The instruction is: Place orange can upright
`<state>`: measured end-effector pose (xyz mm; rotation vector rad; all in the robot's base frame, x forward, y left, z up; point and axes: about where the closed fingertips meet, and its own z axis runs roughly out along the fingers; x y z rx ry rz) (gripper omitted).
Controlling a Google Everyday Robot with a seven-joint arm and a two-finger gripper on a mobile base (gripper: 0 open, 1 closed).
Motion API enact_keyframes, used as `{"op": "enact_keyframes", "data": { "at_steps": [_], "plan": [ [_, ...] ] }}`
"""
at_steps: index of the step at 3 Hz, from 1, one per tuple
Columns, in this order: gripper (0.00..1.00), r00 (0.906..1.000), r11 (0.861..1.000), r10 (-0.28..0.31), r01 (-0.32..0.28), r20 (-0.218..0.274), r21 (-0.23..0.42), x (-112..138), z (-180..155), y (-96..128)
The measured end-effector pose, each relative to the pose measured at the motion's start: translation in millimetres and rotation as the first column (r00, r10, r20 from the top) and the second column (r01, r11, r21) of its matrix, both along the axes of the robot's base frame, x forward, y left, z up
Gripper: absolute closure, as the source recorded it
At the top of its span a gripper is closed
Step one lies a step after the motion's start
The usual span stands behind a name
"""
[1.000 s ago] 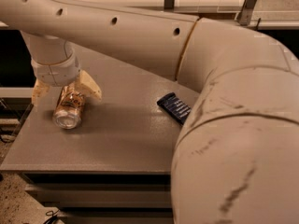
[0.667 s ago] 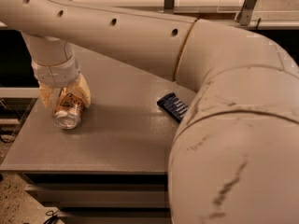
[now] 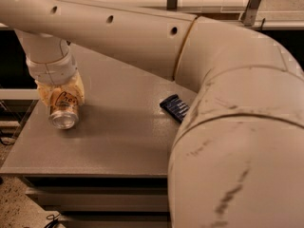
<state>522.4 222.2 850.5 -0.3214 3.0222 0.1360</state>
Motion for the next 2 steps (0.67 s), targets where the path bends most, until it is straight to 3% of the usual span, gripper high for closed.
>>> {"op": "enact_keyframes", "data": {
  "at_steps": [1,2],
  "plan": [
    [1.0,0.9966,0.998,0.056,-0.058,0.06,0.028,0.5,16.7,4.9],
    [1.0,0.9815,0.987,0.131,-0.141,0.14,0.07,-0.5,35.4,4.1]
  ]
}}
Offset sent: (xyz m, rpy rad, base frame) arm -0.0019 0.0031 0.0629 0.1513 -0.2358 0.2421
